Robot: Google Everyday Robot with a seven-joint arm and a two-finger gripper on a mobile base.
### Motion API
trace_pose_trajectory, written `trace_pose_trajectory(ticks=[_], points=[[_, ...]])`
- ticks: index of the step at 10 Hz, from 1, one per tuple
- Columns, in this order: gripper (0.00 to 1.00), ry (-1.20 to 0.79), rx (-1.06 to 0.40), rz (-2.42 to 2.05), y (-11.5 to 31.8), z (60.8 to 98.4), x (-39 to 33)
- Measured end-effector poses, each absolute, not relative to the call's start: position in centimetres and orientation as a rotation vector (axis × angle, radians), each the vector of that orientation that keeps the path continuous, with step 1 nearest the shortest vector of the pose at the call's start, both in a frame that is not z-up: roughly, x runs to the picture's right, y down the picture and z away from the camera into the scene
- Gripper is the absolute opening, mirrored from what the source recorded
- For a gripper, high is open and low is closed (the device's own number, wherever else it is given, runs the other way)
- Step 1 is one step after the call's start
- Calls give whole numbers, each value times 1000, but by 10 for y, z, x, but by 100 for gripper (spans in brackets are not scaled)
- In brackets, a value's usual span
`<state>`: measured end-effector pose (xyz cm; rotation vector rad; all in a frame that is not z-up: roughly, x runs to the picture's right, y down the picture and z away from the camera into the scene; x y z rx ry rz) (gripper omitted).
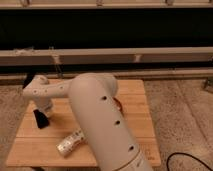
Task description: Push the eraser across the table
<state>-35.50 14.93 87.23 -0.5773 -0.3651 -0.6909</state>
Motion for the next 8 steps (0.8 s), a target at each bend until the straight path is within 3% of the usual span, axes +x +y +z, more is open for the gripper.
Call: trace_pose_trajectory(ticks=[8], points=[[0, -363, -575, -707, 154, 869, -354]])
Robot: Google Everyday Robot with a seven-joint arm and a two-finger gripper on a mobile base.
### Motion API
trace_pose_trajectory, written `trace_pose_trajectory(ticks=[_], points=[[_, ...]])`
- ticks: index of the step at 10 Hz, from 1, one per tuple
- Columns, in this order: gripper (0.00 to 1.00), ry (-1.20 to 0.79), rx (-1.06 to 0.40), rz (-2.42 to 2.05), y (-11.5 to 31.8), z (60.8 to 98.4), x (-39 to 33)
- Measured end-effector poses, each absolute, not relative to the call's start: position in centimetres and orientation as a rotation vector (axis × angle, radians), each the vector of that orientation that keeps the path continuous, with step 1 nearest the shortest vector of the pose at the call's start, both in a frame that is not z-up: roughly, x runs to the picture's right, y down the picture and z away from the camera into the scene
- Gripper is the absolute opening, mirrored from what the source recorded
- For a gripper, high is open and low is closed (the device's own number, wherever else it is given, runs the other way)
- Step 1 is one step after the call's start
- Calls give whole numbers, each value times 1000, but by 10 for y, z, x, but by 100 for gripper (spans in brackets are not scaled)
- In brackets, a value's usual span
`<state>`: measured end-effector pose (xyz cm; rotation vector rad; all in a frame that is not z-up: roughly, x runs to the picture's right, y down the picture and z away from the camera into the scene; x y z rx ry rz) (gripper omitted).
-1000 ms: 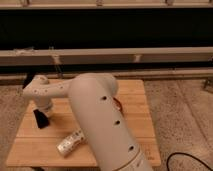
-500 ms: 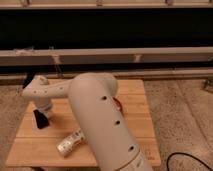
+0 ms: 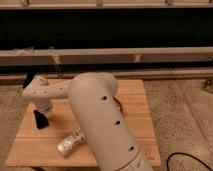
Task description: Push the eraser across the table
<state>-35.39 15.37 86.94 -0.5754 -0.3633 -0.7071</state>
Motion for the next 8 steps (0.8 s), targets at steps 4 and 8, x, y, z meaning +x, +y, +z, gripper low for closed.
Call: trace_pose_trajectory(ticks=[4, 8], points=[[0, -362, -574, -712, 155, 869, -352], [0, -361, -572, -717, 156, 868, -351]])
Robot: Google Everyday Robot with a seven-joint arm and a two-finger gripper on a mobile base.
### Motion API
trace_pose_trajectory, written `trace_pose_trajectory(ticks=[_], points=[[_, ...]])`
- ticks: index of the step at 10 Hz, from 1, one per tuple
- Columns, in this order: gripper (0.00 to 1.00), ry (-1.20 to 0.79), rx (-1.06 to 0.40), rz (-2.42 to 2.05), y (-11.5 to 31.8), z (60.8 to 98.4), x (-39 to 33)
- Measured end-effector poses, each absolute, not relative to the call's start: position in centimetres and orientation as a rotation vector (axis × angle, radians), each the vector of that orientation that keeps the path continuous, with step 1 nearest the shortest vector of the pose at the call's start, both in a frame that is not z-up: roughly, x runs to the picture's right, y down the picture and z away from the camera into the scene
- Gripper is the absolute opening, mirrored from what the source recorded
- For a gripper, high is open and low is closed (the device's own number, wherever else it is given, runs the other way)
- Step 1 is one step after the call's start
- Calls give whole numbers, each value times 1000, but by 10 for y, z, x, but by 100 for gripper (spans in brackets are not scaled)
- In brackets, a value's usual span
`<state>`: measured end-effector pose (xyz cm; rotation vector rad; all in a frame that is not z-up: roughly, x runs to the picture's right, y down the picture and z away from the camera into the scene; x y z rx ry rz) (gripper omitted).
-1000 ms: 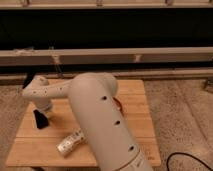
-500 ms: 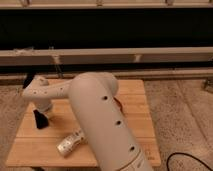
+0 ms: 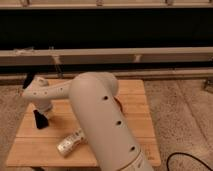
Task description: Push the eraser across the table
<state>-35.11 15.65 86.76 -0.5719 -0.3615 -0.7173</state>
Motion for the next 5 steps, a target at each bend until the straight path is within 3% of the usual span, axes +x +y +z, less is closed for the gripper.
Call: trace_pose_trajectory(ticks=[5], points=[[0, -362, -570, -722, 158, 866, -350]])
